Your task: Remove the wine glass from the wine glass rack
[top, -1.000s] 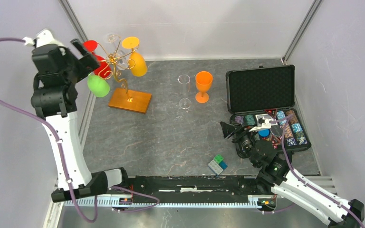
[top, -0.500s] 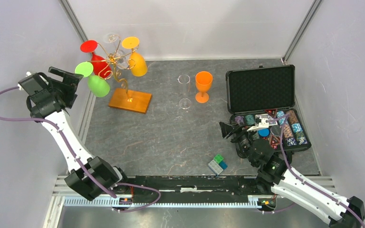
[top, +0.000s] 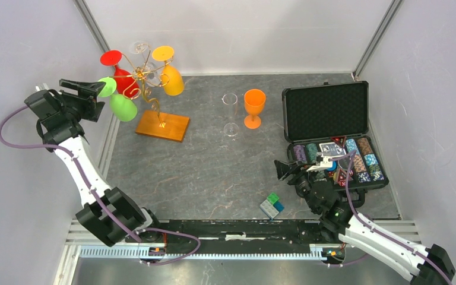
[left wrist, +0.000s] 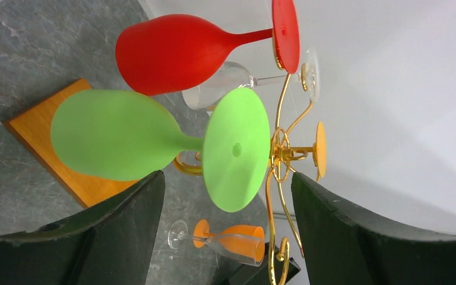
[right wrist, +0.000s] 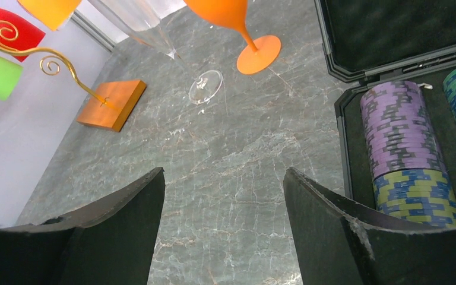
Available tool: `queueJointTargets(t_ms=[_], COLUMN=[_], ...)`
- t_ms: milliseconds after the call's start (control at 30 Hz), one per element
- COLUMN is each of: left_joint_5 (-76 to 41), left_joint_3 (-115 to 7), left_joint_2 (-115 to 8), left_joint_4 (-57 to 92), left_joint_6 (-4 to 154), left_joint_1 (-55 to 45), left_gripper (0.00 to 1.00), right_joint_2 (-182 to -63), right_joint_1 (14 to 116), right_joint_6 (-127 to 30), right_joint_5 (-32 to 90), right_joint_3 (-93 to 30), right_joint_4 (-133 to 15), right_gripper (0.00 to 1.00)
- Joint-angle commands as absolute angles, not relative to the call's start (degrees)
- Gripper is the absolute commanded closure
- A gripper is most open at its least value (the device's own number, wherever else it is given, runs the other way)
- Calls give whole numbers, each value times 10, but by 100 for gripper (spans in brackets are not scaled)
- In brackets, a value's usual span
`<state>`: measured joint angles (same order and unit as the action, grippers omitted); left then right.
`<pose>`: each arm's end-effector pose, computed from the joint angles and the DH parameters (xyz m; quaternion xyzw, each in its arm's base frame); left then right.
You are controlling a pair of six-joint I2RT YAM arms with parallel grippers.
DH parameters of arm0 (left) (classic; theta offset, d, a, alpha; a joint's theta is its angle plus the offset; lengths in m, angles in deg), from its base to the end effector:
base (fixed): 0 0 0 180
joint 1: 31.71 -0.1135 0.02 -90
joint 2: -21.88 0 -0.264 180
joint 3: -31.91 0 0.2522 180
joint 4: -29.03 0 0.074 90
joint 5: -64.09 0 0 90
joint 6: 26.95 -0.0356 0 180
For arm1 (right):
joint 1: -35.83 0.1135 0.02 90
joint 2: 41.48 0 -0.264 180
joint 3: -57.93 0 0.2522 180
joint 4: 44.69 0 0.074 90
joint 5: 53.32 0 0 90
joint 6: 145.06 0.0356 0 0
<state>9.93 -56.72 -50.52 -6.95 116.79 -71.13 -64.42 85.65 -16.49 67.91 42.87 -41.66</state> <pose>0.2289 0.1611 0.4009 -0.4436 0.6635 -0.3179 0.5118 0.0985 0.0880 0.1730 0.1117 0.7236 0.3121 0.6053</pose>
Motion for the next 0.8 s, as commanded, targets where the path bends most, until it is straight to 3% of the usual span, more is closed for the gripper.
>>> queueJointTargets(t_ms=[0, 100, 267, 633, 767], left_joint_5=[133, 139, 148, 108, 104], left_joint_3=[-558, -535, -510, -504, -505], left_joint_2=[-514, -518, -521, -490, -481], left_joint_4=[-20, 8, 47, 5, 4], left_joint_6=[1208, 1229, 1258, 1232, 1232], left_joint_1=[-711, -709, -708, -704, -703], left_gripper=[19, 24, 47, 57, 70], right_joint_2=[-635, -633, -621, -594, -590], right_joint_1=[859, 858, 858, 858, 858], right_joint_6=[-184, -188, -183, -182, -182], right_joint_5=[700, 706, 722, 740, 741], right_joint_3=[422, 423, 427, 438, 439], right_joint_4=[-383, -383, -390, -395, -400], right_gripper=[22, 22, 22, 23, 23])
